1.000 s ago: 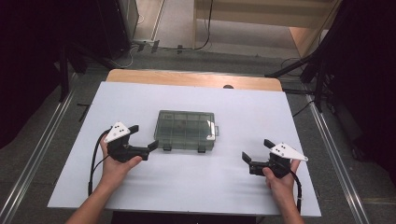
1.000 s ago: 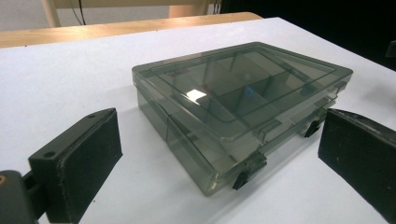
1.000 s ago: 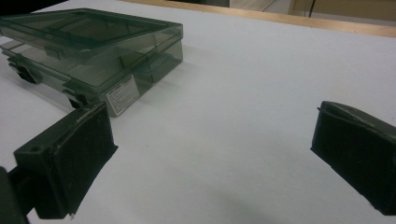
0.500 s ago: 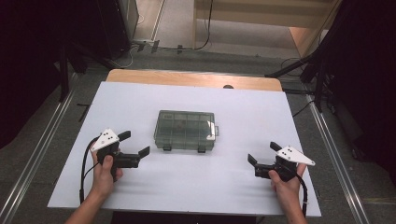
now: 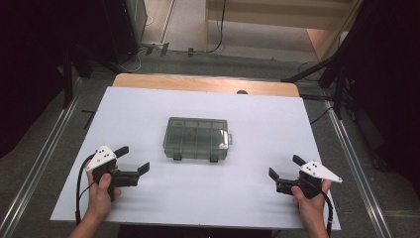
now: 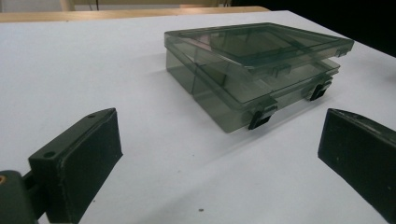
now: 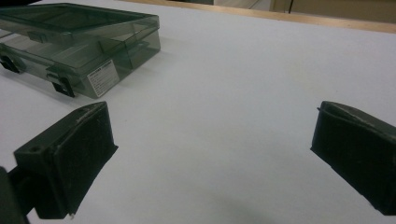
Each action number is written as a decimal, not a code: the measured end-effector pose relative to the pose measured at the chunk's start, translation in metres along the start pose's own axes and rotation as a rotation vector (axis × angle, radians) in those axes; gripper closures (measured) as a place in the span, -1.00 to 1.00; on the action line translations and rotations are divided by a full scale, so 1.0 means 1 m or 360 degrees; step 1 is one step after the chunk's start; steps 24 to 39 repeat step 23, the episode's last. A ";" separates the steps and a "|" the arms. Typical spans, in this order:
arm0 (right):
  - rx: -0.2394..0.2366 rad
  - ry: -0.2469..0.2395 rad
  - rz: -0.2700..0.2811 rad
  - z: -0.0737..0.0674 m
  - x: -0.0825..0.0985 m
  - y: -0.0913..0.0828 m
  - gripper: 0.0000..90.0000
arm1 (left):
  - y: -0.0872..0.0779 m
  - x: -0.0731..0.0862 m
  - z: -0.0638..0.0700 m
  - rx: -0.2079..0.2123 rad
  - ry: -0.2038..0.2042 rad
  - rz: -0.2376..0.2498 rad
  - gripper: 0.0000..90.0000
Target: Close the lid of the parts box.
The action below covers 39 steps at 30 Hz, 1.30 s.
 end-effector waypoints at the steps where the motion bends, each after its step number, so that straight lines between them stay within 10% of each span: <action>1: 0.0001 0.0001 0.0003 0.001 0.000 -0.002 -1.00 | -0.002 0.000 -0.001 -0.0002 0.0000 0.0003 -1.00; 22: 0.0156 0.0054 0.0048 0.025 0.001 -0.041 -1.00 | -0.049 0.009 -0.031 -0.0145 0.0008 -0.0004 -1.00; 39: 0.0162 0.0049 0.0048 0.025 0.001 -0.041 -1.00 | -0.050 0.009 -0.032 -0.0155 0.0003 0.0001 -1.00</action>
Point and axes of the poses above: each handheld gripper's, and its own axes: y roughly forward along the jaws, x roughly out of its underside, z roughly to its right, the point moved 9 cm from there along y, roughly forward along the jaws, and after that the axes turned 15 degrees about z, right-handed, at the moved point
